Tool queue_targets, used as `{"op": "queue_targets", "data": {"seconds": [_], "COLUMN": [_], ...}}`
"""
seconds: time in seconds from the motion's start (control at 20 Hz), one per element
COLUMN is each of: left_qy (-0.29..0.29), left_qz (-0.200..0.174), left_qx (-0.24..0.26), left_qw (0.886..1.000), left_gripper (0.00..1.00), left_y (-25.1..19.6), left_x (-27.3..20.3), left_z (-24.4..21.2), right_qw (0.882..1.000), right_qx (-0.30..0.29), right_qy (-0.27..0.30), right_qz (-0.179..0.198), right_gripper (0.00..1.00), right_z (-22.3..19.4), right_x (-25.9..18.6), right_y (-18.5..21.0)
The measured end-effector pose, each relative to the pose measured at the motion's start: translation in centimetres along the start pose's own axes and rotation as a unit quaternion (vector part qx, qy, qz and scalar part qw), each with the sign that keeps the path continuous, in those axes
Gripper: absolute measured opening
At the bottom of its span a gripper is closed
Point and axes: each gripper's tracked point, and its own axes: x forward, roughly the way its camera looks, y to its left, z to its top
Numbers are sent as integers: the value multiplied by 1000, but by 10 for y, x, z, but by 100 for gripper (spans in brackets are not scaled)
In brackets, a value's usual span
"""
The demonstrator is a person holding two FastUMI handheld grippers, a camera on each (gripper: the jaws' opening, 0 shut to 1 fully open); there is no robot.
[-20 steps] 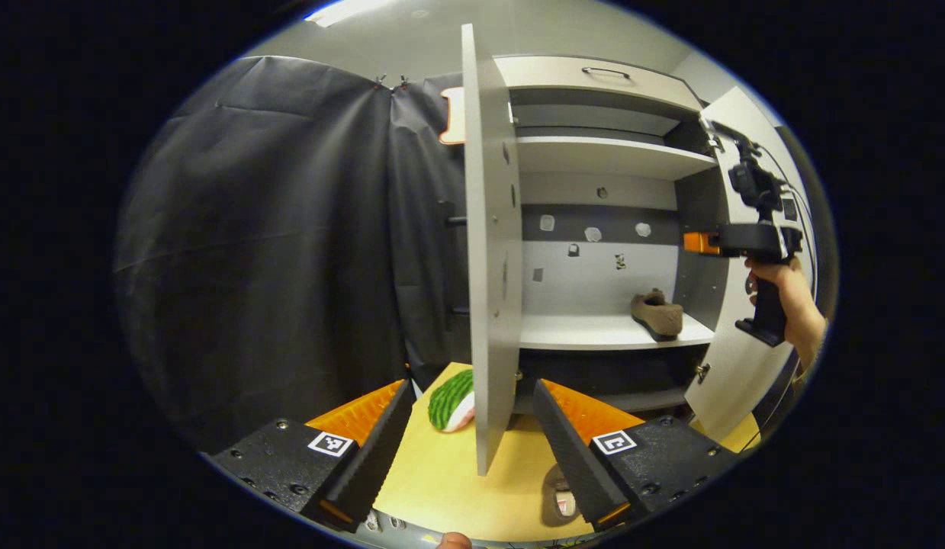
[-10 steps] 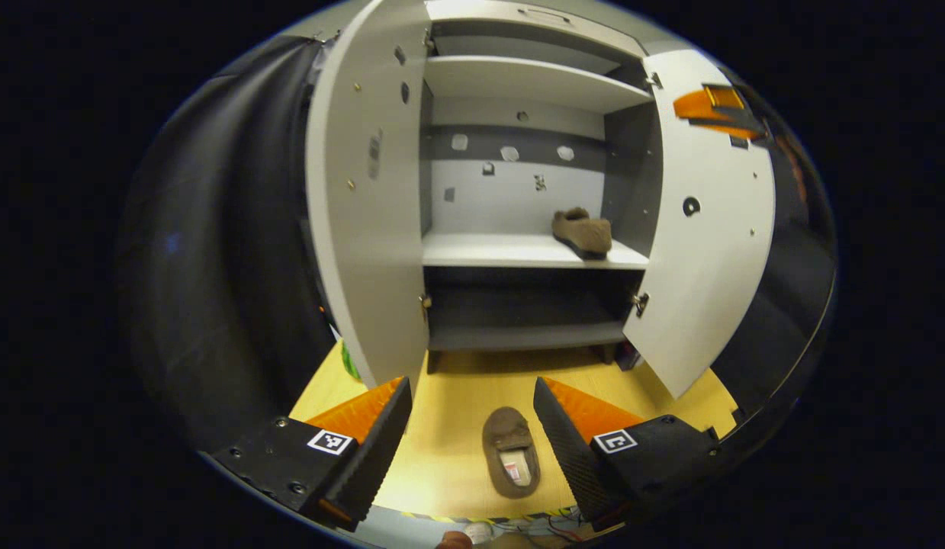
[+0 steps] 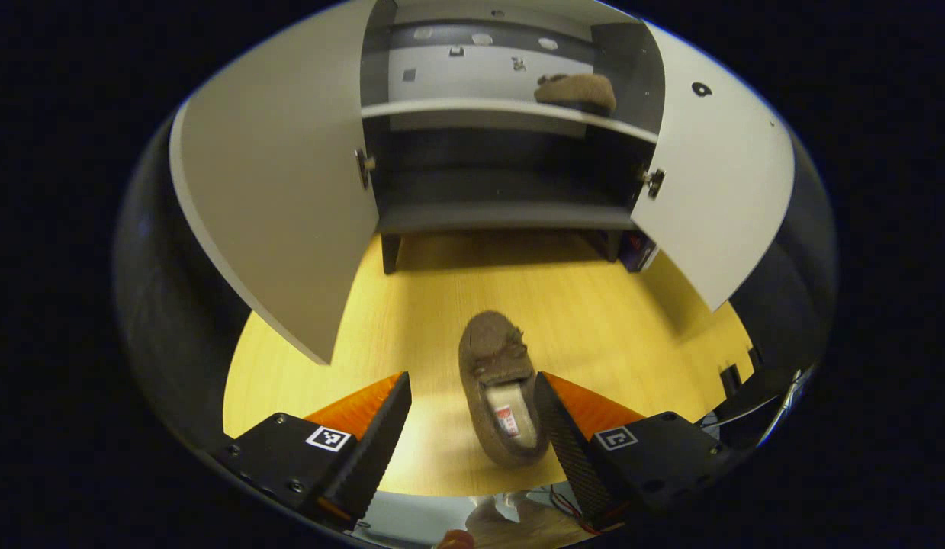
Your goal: Grab one shoe with the right hand and put it into the shoe cabinet, grab the other shoe with the left hand and put it into the shoe cabinet; then close the right door with the right hand and the left door with the left hand.
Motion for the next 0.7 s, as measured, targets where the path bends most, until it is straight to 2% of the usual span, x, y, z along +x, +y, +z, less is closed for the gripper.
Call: {"op": "queue_targets", "data": {"seconds": [0.3, 0.55, 0.7], "left_qy": [74, 85, 97], "left_qz": [-5, -14, -18], "left_qx": [-12, -37, -44], "left_qw": [997, 996, 994], "left_gripper": [100, 98, 91], "left_y": [8, 13, 11], "left_x": [57, 103, 118], "left_z": [-47, -47, -47], "right_qw": [998, 994, 992], "right_qx": [-17, -39, -48], "right_qy": [-2, 3, 9], "right_qz": [-63, -102, -118], "right_gripper": [23, 23, 23], "right_z": [2, 0, -3], "right_x": [-16, -26, -28], "right_y": [-49, -74, -84]}}
